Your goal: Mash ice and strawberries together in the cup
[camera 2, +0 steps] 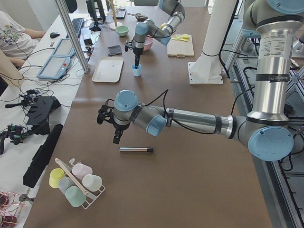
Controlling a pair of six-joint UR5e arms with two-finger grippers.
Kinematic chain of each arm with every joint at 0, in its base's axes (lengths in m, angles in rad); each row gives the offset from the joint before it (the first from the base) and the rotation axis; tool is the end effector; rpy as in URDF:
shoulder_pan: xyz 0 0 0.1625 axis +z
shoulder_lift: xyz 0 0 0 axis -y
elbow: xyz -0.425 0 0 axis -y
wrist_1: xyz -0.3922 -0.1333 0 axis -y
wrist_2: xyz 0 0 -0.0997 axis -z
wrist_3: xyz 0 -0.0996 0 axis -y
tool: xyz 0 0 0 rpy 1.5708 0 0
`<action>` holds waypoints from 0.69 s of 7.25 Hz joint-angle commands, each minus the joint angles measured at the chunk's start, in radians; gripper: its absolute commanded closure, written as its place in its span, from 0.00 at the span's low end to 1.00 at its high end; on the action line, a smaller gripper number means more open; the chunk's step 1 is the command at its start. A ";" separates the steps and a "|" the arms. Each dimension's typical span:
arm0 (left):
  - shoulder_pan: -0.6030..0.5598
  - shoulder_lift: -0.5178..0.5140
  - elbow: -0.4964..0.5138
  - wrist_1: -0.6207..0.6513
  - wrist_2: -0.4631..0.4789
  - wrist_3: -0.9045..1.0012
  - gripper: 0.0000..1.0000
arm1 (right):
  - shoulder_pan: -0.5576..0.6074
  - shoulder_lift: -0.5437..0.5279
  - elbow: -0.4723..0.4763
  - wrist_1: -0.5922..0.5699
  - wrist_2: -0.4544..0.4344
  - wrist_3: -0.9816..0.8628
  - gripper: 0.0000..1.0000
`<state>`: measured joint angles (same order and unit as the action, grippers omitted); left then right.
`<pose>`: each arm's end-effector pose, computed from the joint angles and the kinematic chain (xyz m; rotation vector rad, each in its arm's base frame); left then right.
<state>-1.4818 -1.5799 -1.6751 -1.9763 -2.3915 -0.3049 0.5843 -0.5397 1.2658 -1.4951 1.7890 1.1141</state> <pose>-0.0145 -0.5171 0.5526 0.3222 0.8802 0.0130 -0.6032 -0.5329 0.1165 0.2180 -0.7952 0.0328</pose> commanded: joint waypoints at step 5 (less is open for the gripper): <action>0.002 0.003 0.000 -0.021 0.000 -0.005 0.03 | 0.227 -0.377 0.584 -0.397 0.210 -0.063 0.14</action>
<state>-1.4804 -1.5756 -1.6752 -1.9950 -2.3906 -0.3100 0.7773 -0.8357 1.7469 -1.7667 2.0080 1.0584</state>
